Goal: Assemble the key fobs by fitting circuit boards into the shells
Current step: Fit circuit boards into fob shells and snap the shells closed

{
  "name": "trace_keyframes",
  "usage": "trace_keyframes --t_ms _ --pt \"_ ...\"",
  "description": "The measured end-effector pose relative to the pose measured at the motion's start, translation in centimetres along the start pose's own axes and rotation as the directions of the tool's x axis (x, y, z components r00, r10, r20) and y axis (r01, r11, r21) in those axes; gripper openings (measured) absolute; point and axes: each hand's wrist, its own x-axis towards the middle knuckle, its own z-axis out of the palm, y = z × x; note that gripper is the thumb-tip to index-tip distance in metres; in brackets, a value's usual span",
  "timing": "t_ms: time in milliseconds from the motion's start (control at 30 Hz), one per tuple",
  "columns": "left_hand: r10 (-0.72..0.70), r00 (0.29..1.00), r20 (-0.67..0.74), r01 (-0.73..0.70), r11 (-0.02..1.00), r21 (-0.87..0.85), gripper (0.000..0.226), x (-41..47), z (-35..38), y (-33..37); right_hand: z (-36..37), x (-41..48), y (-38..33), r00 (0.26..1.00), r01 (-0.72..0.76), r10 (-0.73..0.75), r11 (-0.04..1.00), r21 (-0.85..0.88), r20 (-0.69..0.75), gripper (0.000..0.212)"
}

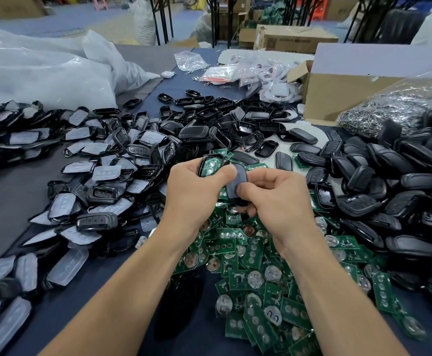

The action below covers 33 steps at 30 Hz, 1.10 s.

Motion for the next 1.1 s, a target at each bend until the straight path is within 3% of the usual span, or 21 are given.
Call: trace_keyframes --t_ms 100,200,233,300,400,533,633,833,1100 --pt "-0.011 1.000 0.019 0.012 0.999 -0.030 0.039 0.2 -0.2 0.1 -0.1 -0.1 -0.3 0.999 -0.022 0.022 1.000 0.021 0.029 0.019" --pt "-0.069 0.997 0.034 0.072 0.989 -0.128 0.028 0.5 -0.8 0.1 -0.5 -0.1 -0.6 0.958 -0.242 0.186 0.932 0.268 0.219 0.017" --pt "-0.092 0.991 0.093 0.108 0.975 -0.196 0.022 0.5 -1.0 0.2 -0.8 0.0 -0.7 0.923 -0.336 0.233 0.876 0.347 0.306 0.014" --pt "-0.107 0.961 0.255 0.189 0.927 -0.324 0.018 0.6 -1.4 0.4 -1.5 0.2 -0.7 0.845 -0.455 0.240 0.791 0.409 0.477 0.029" --pt "-0.082 0.931 0.357 0.215 0.912 -0.350 0.018 0.7 -1.7 0.5 -1.9 0.0 -0.7 0.785 -0.507 0.184 0.739 0.443 0.592 0.042" --pt "-0.045 0.926 0.376 0.170 0.936 -0.307 0.023 0.6 -1.6 0.6 -2.2 0.0 -0.8 0.764 -0.511 0.153 0.735 0.445 0.626 0.060" --pt "-0.066 0.932 0.357 0.173 0.946 -0.275 0.024 0.6 -1.4 0.6 -2.2 -0.2 -0.9 0.756 -0.519 0.131 0.716 0.466 0.641 0.061" --pt "-0.061 0.974 0.216 0.096 0.983 -0.156 0.032 0.3 -1.0 0.6 -1.9 -0.2 -1.1 0.818 -0.493 0.178 0.707 0.507 0.548 0.066" --pt "-0.198 0.980 0.027 0.195 0.923 -0.332 0.045 0.1 -0.9 1.1 -1.6 0.1 -0.9 0.810 -0.523 0.121 0.592 0.613 0.574 0.051"
